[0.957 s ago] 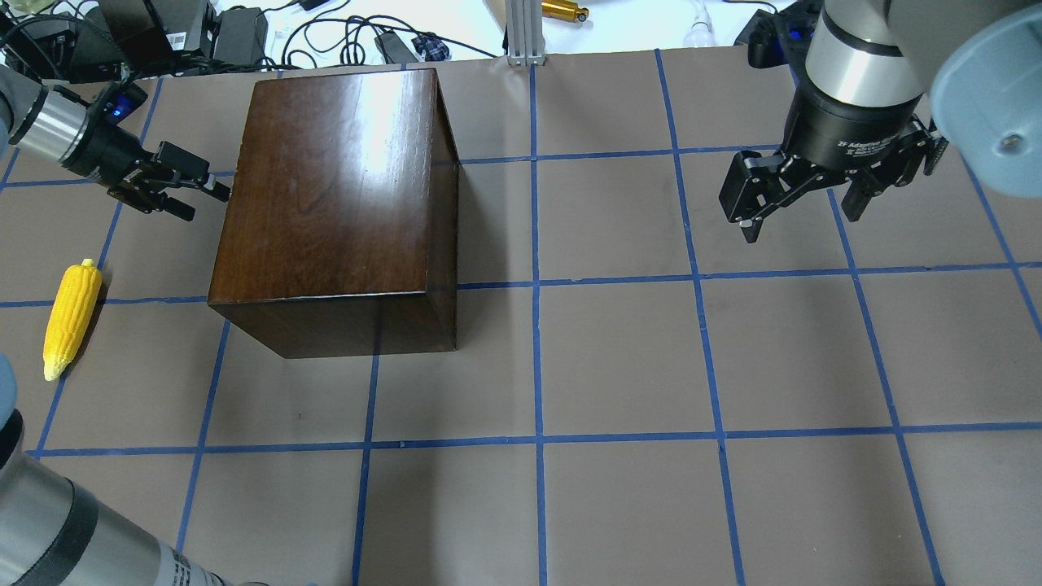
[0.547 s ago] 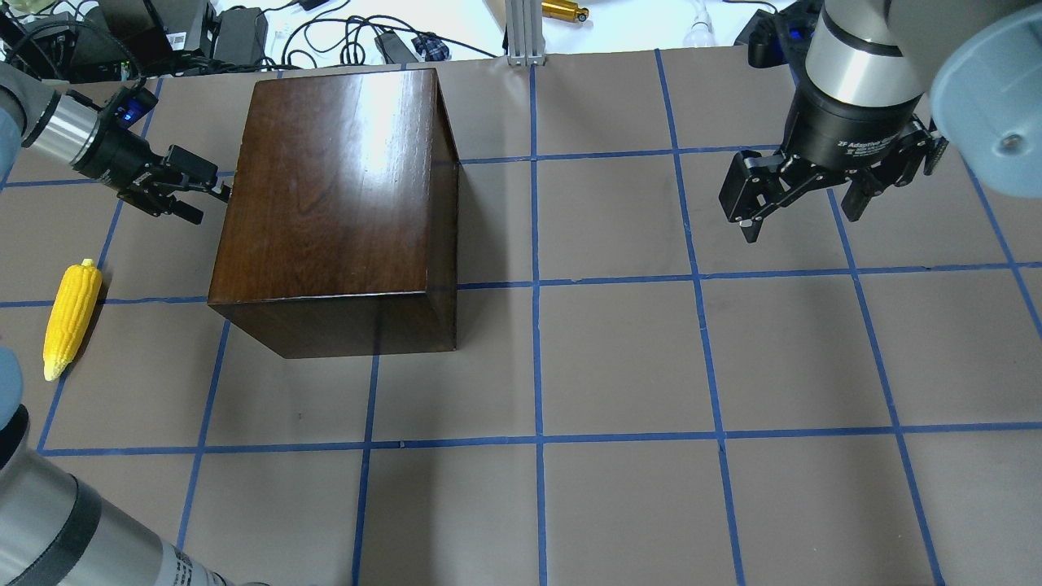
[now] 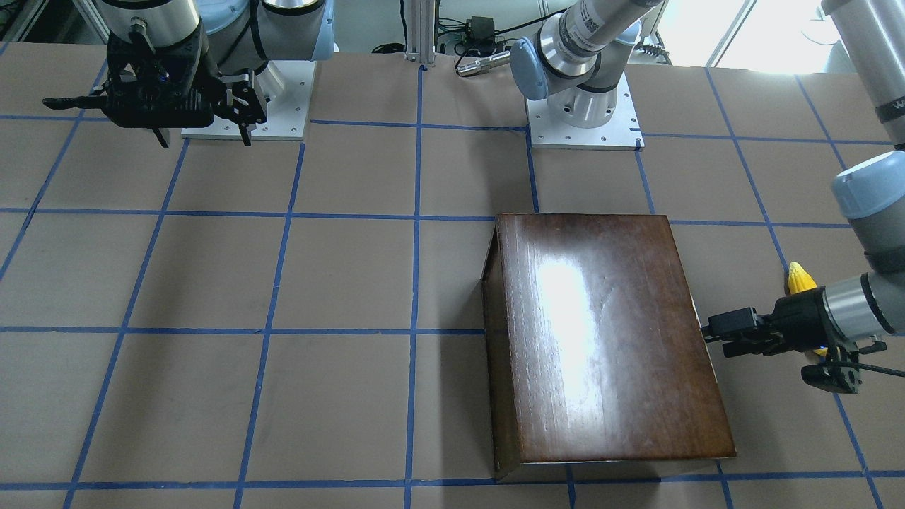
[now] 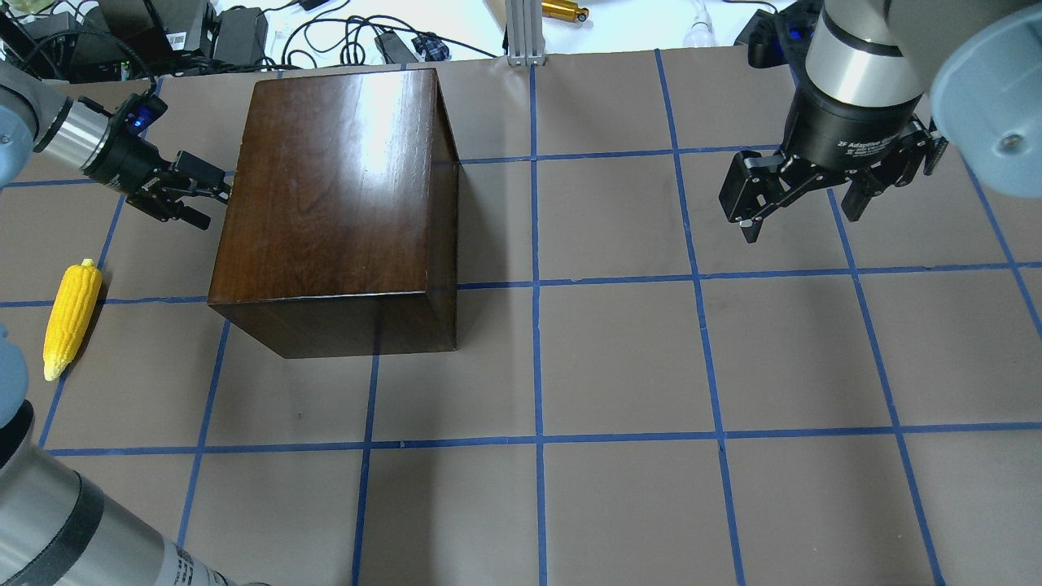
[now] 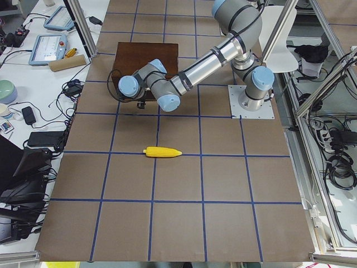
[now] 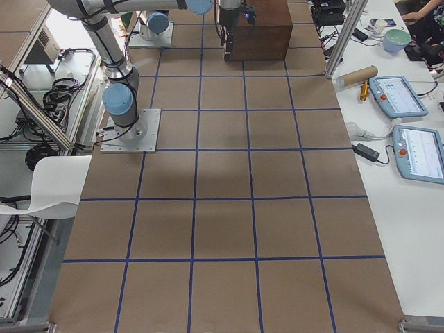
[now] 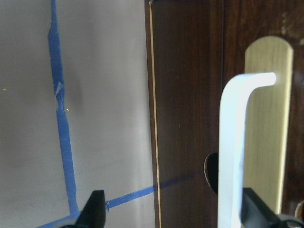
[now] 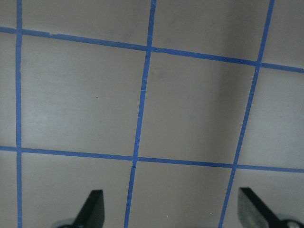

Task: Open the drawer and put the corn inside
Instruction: 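Grasp the white drawer handle with the left gripper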

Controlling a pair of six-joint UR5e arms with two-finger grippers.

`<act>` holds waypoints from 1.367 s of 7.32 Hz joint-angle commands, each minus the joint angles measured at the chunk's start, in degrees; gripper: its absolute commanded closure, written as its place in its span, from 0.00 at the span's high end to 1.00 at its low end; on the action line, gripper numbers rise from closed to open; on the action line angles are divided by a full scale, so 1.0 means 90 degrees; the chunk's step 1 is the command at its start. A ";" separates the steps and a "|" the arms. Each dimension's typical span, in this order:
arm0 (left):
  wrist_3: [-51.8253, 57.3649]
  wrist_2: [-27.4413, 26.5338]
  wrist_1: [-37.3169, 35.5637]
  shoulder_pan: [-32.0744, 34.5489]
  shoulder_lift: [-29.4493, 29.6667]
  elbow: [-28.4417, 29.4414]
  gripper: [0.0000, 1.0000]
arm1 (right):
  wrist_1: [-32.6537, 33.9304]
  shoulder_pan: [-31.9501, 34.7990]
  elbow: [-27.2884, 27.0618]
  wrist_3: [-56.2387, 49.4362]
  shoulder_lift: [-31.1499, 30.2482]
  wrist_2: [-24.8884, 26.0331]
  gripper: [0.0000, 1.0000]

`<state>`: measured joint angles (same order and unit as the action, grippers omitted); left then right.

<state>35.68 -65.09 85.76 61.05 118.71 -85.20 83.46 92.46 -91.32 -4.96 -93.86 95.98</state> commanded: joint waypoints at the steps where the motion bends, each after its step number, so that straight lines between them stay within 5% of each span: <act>1: 0.0000 -0.0043 -0.0008 0.0004 0.0101 0.0033 1.00 | 0.0004 0.0000 0.0000 0.0005 -0.0001 0.0000 1.00; 10: 0.0010 -0.0483 -0.0037 -0.0133 0.0052 0.0082 1.00 | -0.0006 0.0000 0.0000 -0.0005 -0.0001 0.0000 1.00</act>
<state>35.77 -69.38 85.44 60.11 119.20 -84.52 83.45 92.46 -91.32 -5.00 -93.86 95.98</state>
